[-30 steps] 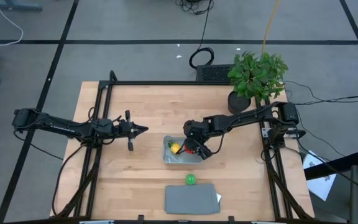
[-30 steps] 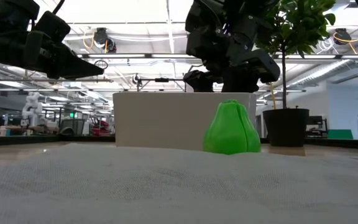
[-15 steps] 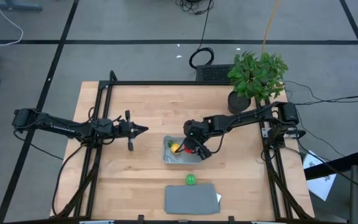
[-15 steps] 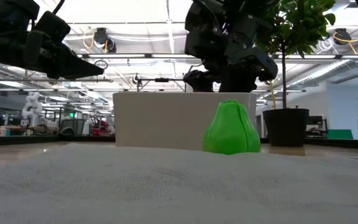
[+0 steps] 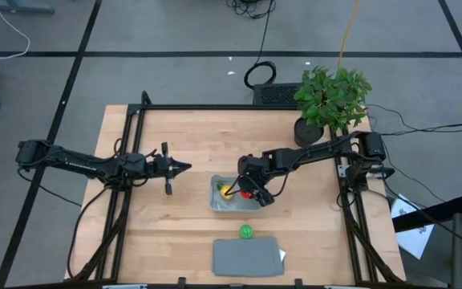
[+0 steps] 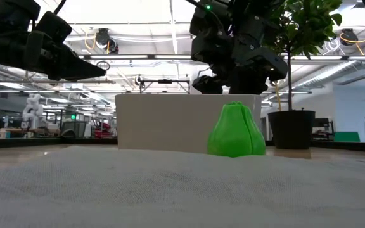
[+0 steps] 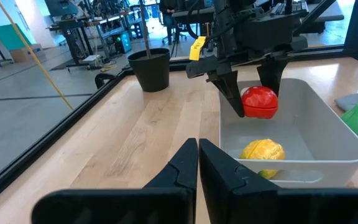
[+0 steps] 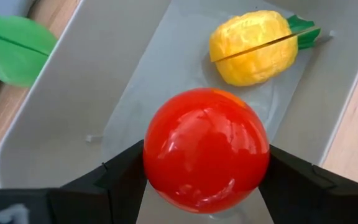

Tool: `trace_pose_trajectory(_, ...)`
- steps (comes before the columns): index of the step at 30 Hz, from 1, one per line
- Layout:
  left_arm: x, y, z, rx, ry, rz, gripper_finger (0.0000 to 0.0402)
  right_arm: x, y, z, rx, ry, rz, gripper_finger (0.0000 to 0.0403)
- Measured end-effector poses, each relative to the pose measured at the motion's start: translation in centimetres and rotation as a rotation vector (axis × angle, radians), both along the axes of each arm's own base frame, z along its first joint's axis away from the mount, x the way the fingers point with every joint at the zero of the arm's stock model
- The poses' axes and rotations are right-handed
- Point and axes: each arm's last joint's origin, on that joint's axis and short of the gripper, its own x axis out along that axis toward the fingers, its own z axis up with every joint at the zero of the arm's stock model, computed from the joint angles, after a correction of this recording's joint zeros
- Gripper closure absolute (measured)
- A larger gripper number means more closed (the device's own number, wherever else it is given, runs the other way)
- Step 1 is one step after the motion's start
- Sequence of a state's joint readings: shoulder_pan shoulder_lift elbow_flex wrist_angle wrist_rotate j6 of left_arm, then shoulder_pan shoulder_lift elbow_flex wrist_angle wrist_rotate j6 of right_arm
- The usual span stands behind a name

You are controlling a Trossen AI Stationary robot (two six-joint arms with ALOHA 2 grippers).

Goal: Pick and placing Produce into tupperware
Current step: Put the red tomato into the gray bin, then put the green pear into the gray bin

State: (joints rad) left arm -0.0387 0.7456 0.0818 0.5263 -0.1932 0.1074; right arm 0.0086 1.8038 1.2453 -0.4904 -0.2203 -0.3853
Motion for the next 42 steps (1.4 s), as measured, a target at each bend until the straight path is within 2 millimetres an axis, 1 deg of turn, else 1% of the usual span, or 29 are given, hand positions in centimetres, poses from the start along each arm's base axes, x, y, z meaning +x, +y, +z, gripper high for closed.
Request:
trace_pose_trajectory(8,0.0,0.0,0.0,0.000,0.000,0.000,0.0382,-0.1,0.0,0.0,0.028,0.013,-0.020,0.0112)
trace_pose_trajectory(16,0.0,0.0,0.0,0.000,0.000,0.000,0.0382,-0.1,0.0,0.0,0.025,0.013,-0.016,0.0108)
trace_pose_trajectory(20,0.0,0.0,0.0,0.000,0.000,0.000,0.0382,-0.2,0.0,0.8,0.022,-0.006,-0.026,0.0108)
trace_pose_trajectory(26,0.0,0.0,0.0,0.001,0.001,0.000,0.0382,-0.9,0.3,2.9,-0.093,-0.075,-0.059,0.0117)
trace_pose_trajectory(29,0.0,0.0,0.0,0.001,0.001,0.000,0.0382,-1.1,0.4,4.0,-0.088,-0.118,-0.061,0.0136)
trace_pose_trajectory(33,0.0,0.0,0.0,0.001,0.001,0.000,0.0382,-1.2,0.4,4.5,-0.081,-0.136,-0.071,0.0180)
trace_pose_trajectory(37,0.0,0.0,0.0,0.001,0.001,0.000,0.0382,-1.2,0.4,4.5,-0.076,-0.132,-0.081,0.0243)
trace_pose_trajectory(42,0.0,0.0,0.0,0.001,0.001,0.000,0.0382,-1.2,0.4,4.5,-0.068,-0.130,-0.086,0.0338)
